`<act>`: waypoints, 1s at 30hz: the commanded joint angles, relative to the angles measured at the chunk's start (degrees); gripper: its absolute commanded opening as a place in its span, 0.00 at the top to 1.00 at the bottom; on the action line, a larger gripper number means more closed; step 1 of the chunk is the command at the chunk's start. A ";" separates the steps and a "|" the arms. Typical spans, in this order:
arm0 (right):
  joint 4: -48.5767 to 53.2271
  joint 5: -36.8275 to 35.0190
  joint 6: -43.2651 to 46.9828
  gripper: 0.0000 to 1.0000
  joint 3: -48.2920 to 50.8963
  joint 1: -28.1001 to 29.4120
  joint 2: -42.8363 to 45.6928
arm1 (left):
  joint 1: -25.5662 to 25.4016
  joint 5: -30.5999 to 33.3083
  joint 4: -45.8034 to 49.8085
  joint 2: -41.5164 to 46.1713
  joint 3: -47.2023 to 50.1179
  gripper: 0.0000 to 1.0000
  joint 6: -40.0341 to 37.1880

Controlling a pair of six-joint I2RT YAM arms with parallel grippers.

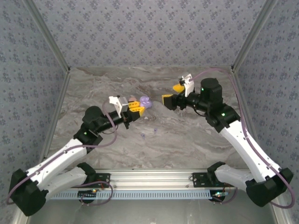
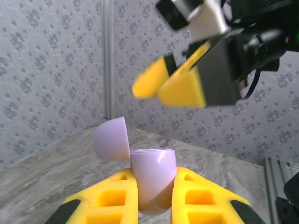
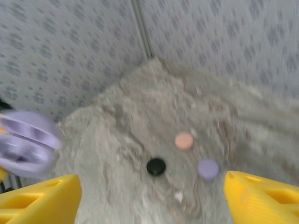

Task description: Insert the wireless bluetooth earbuds into the charging case

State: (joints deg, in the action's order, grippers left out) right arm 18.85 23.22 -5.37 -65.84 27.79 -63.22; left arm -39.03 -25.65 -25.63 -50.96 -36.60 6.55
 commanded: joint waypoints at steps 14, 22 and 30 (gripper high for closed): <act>23.07 -14.88 -13.02 0.38 -5.82 14.71 -32.97 | -0.41 7.92 11.14 12.42 4.56 1.00 -3.58; 24.58 -21.20 -14.39 0.45 -12.26 17.58 -46.01 | -0.40 8.08 11.64 12.59 4.43 1.00 -3.27; 26.16 -25.01 -15.89 0.47 -14.52 17.62 -49.92 | -0.43 8.38 11.66 12.82 4.62 1.00 -3.33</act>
State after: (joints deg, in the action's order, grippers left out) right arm 42.50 0.60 -19.79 -78.61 45.45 -111.85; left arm -39.03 -18.13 -13.39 -38.87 -31.88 3.88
